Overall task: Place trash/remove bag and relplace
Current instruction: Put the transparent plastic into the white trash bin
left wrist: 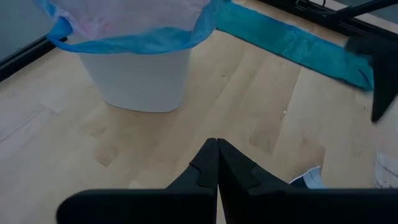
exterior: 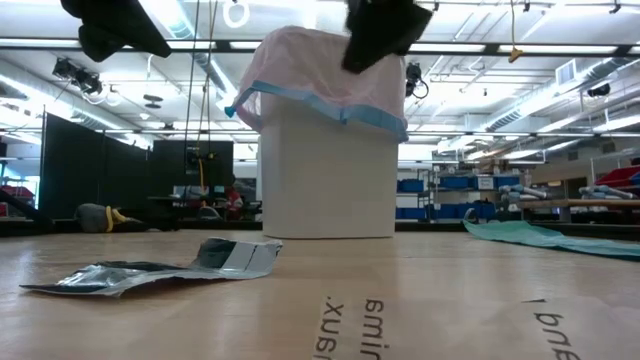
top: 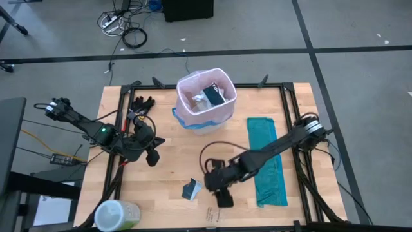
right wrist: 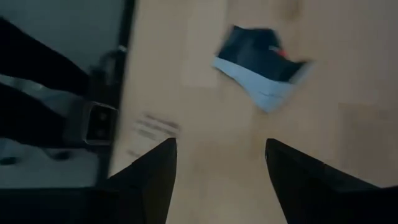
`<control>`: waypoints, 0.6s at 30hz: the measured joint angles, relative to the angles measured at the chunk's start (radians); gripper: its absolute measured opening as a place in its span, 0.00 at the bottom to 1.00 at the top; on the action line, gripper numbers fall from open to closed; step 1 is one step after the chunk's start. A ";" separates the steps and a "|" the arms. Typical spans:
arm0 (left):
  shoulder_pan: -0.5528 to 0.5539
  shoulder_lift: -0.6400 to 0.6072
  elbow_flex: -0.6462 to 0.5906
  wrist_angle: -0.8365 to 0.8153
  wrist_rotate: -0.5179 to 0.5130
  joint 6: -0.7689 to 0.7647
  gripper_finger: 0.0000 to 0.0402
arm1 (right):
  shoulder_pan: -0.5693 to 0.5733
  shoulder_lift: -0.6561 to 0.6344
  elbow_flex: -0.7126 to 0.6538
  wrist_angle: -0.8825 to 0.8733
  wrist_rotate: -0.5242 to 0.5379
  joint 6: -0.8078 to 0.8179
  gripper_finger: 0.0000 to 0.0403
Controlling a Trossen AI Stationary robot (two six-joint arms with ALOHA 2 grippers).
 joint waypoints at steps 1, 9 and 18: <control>0.000 0.000 0.000 0.000 0.005 0.001 0.02 | 0.002 0.014 0.000 0.026 -0.020 0.011 0.58; 0.000 0.000 0.000 0.000 0.069 0.000 0.02 | 0.059 0.083 -0.021 0.060 -0.155 0.011 0.59; 0.000 0.006 0.000 0.000 0.067 0.002 0.02 | 0.162 0.120 -0.061 0.124 0.009 0.022 0.60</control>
